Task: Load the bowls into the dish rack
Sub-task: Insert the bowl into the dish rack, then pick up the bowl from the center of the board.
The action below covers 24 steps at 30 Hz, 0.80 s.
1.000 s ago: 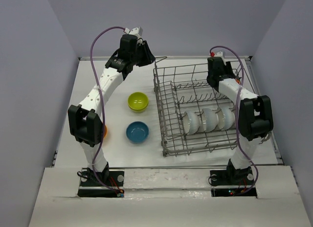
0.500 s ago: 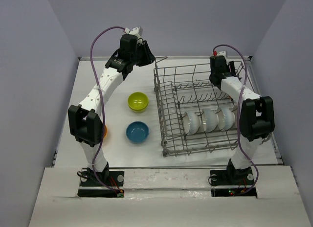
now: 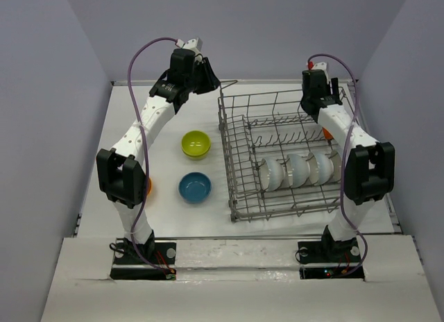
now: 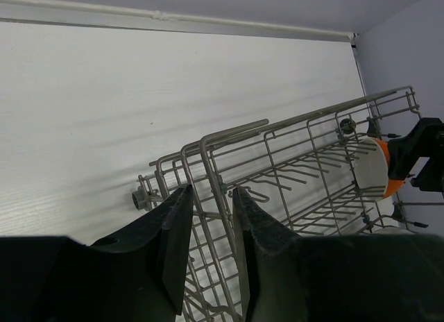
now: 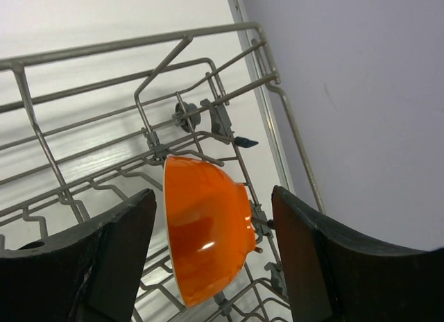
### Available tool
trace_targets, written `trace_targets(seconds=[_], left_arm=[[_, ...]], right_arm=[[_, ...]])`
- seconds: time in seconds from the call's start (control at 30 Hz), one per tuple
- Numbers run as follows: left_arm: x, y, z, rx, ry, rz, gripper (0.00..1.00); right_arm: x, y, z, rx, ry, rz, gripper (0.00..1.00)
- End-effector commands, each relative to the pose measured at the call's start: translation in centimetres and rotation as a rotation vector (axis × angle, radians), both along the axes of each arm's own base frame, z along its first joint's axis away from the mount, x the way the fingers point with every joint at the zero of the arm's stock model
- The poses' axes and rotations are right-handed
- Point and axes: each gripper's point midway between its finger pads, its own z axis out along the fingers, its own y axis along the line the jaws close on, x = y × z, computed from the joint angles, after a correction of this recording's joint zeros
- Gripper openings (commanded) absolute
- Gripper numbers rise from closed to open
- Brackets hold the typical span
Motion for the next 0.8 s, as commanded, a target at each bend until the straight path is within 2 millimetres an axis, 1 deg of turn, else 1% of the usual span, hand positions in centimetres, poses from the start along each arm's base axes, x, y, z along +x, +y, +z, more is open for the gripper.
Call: trace_targets(seconds=[0.0,0.03,0.13,0.17,0.23,0.27,0.3,0.33,0.37,0.4,0.43,0.47,0.5,0.53,0.57,0.6,0.63,0.67,0.7,0.73,0.77], left_arm=[[-1.2,0.3,4.3,-0.029,-0.100,-0.008,0.39],[-1.3,0.4,4.5,-0.027,-0.103,-0.004,0.39],[-1.4,0.8,5.0,-0.018,-0.116,0.009,0.39],[-1.5,1.2,5.6,-0.012,-0.128,0.022,0.40],[-1.7,1.9,6.4,-0.005,-0.148,0.041,0.40],[-1.8,2.7,7.4,0.005,-0.171,0.072,0.40],[-2.1,2.8,8.0,0.007,-0.183,0.070,0.41],[-2.4,4.0,8.9,0.030,-0.209,0.113,0.42],[-2.7,4.7,9.3,0.040,-0.223,0.133,0.43],[-2.8,5.6,9.6,0.057,-0.238,0.174,0.44],[-3.0,6.7,9.7,0.075,-0.251,0.218,0.45],[-4.2,7.7,10.2,0.075,-0.276,0.244,0.46],[-4.6,8.6,10.5,0.083,-0.284,0.283,0.46],[-5.6,9.3,10.1,0.107,-0.255,0.292,0.46],[-6.0,9.7,9.6,0.126,-0.231,0.303,0.47],[-6.4,10.4,9.0,0.151,-0.207,0.327,0.47],[-7.7,11.3,7.3,0.194,-0.153,0.336,0.47],[-8.5,11.8,6.3,0.207,-0.124,0.345,0.47],[-9.3,12.3,5.3,0.216,-0.102,0.358,0.46],[-10.2,12.6,4.1,0.220,-0.077,0.354,0.47],[-12.0,13.0,1.8,0.215,-0.027,0.352,0.47]], right_arm=[[-0.2,0.4,7.3,0.076,-0.178,-0.002,0.73],[-0.5,0.6,8.8,0.097,-0.206,0.009,0.73],[-0.8,1.5,11.4,0.174,-0.268,0.036,0.73],[-1.2,2.0,13.4,0.224,-0.309,0.054,0.73],[-1.9,2.7,15.5,0.283,-0.355,0.080,0.73],[-2.7,3.7,17.2,0.376,-0.411,0.113,0.73],[-3.4,3.7,17.9,0.400,-0.440,0.106,0.73],[-3.8,4.9,18.4,0.462,-0.452,0.161,0.73],[-4.4,5.7,19.0,0.506,-0.466,0.195,0.73],[-5.7,6.2,20.4,0.555,-0.509,0.223,0.73],[-6.2,7.0,19.5,0.595,-0.489,0.257,0.73],[-6.7,7.5,19.6,0.623,-0.498,0.278,0.73],[-7.9,7.9,20.5,0.646,-0.519,0.311,0.73],[-8.2,8.0,19.3,0.663,-0.512,0.311,0.73],[-8.7,8.4,19.1,0.682,-0.513,0.327,0.73],[-9.2,9.2,18.8,0.720,-0.505,0.363,0.73],[-10.1,9.4,18.5,0.745,-0.515,0.373,0.73],[-10.5,9.9,18.4,0.773,-0.519,0.389,0.73],[-11.5,10.8,18.9,0.824,-0.526,0.436,0.72],[-11.9,11.3,18.6,0.845,-0.519,0.457,0.72],[-12.3,11.8,18.1,0.871,-0.507,0.474,0.73]])
